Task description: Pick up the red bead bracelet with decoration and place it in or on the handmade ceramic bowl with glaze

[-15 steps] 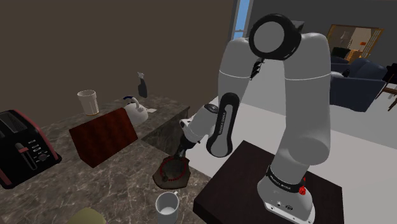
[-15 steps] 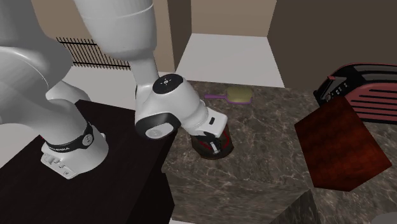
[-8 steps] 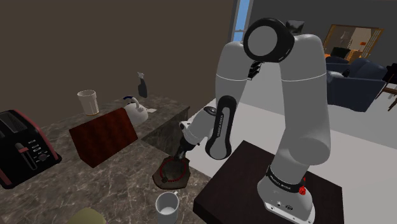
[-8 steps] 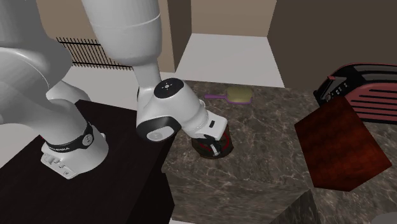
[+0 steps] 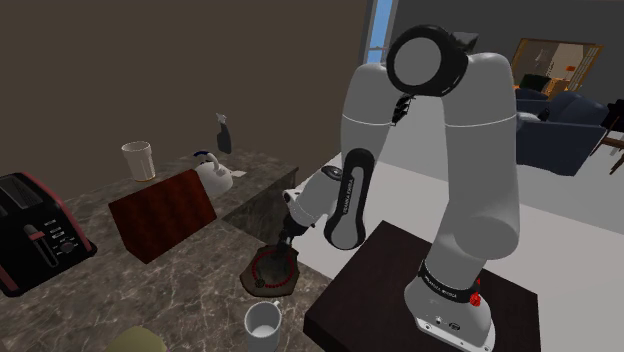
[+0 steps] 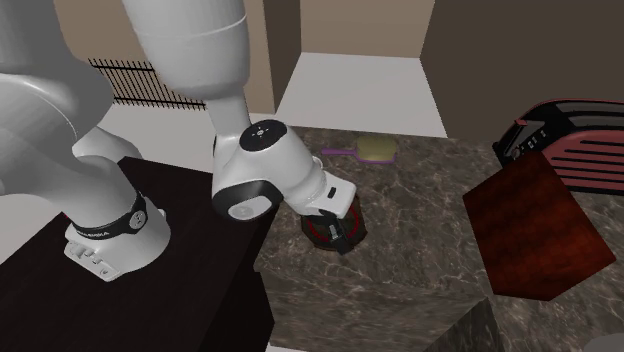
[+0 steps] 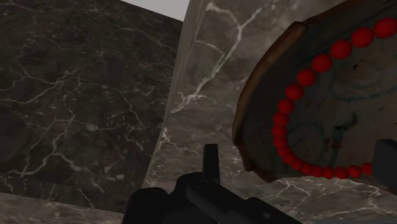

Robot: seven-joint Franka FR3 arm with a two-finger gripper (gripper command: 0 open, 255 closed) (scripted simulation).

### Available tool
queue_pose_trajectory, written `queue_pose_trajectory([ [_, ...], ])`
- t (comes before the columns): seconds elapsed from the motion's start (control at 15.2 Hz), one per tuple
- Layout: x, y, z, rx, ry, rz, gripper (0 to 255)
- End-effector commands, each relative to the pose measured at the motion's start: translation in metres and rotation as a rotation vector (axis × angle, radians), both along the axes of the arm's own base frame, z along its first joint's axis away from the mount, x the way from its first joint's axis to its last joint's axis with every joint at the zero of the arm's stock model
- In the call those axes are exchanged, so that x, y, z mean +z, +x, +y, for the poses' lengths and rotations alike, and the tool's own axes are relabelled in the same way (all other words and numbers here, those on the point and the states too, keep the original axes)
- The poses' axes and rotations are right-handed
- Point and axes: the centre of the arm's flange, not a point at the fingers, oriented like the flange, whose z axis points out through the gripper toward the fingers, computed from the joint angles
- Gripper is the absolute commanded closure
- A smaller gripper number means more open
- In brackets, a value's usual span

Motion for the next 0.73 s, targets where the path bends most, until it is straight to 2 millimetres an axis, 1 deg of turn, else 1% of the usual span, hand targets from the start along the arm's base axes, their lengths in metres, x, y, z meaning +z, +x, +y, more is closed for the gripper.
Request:
queue_pose_trajectory([
  [0.0,0.018,-0.008,-0.005,0.000,0.000,-0.001,0],
  [0.13,0.039,-0.017,-0.010,0.000,0.000,-0.001,0],
  [0.66,0.039,-0.017,-0.010,0.000,0.000,-0.001,0],
])
